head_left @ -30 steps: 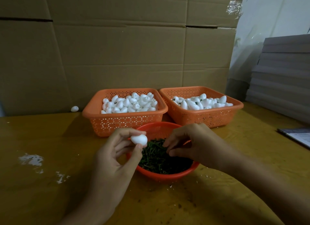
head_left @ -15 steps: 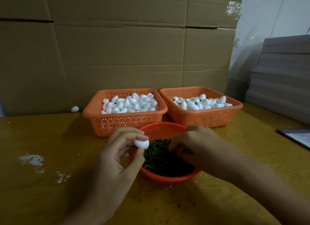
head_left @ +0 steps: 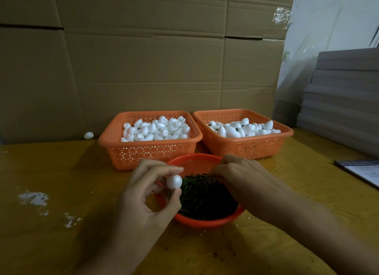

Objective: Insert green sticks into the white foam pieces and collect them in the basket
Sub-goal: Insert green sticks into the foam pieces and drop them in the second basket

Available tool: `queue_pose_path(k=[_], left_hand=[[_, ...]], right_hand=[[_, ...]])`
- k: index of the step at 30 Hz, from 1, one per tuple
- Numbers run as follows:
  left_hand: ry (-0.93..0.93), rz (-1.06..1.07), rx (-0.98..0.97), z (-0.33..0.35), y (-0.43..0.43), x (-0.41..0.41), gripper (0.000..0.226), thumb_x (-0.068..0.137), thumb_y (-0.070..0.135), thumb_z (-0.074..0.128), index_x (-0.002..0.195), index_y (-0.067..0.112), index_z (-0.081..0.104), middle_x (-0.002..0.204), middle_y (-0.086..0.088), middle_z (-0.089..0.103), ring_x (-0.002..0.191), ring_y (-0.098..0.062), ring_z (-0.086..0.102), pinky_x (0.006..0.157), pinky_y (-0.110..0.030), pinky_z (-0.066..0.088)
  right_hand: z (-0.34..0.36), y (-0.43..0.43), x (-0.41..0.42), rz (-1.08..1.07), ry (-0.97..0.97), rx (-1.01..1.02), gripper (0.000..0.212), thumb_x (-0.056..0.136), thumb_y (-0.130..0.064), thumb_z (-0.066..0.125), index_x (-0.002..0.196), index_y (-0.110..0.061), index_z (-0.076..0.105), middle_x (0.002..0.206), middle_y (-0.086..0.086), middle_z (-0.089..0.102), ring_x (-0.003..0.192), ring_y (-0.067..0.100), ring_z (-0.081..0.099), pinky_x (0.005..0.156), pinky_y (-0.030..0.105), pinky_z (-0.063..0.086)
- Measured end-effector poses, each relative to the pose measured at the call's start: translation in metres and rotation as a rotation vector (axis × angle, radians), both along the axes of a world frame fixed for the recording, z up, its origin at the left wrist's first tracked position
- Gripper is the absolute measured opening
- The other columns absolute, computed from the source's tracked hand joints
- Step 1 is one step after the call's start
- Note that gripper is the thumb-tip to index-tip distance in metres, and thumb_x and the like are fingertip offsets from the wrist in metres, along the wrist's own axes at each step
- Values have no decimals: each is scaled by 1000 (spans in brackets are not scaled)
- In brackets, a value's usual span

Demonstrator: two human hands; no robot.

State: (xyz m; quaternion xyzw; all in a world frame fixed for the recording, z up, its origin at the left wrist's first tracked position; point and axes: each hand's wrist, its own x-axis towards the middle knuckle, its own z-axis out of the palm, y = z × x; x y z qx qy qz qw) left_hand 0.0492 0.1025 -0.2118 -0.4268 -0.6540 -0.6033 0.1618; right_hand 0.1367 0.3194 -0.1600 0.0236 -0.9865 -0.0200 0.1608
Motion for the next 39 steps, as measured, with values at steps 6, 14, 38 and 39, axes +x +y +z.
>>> queue_pose_path(k=[6,14,38,39], left_hand=[[26,33,-27,-2,1,-3,30,83,38,73,113,37,75,112,9,62,106,-25,66,78,-34,61],[-71,-33,24,0,2,1,26,83,44,76,108,38,73,107,2,68,98,-24,70,77,-31,60],[-224,-35,160,1,0,-2,20,81,43,79,89,30,66,107,1,79,100,-20,77,77,-41,65],[-225,-38,164,1,0,-3,20,82,42,79,88,29,65,107,1,79,98,-21,77,78,-38,65]], right_hand=[[2,-2,0,-6,-3,11,26,105,-12,54,121,-29,66,109,-6,54,94,11,52,82,30,50],[0,-2,-1,9,69,26,24,104,-14,56,122,-29,62,104,-7,50,94,13,50,83,32,48],[9,-25,0,347,187,-1384,21,78,-8,79,96,3,77,90,16,80,86,27,79,75,25,63],[8,-25,0,351,200,-1382,20,78,-9,79,95,2,77,89,17,80,85,27,79,74,25,63]])
